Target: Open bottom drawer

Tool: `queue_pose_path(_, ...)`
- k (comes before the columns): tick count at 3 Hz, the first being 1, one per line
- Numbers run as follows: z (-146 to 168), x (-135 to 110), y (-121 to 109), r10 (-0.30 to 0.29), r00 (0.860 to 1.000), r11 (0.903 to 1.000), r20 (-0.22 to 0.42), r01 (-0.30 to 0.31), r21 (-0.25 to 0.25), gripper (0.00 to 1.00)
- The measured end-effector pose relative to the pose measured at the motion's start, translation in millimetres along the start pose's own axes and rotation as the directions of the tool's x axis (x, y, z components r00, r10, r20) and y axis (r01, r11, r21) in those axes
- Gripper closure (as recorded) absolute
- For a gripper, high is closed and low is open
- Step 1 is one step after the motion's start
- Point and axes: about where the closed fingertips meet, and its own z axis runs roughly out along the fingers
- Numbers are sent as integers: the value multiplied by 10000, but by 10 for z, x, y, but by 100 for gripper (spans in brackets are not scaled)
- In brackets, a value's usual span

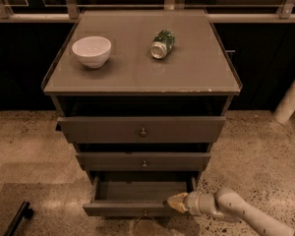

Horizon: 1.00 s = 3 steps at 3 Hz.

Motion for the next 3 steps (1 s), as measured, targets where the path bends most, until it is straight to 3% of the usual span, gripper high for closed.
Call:
queue_pose_path(1,0,0,0,0,10000,10000,0,0,-1,12)
queue_pose_path(2,1,0,1,0,10000,10000,0,0,-2,0)
queue_pose_path(3,1,0,1,0,10000,10000,0,0,-2,0)
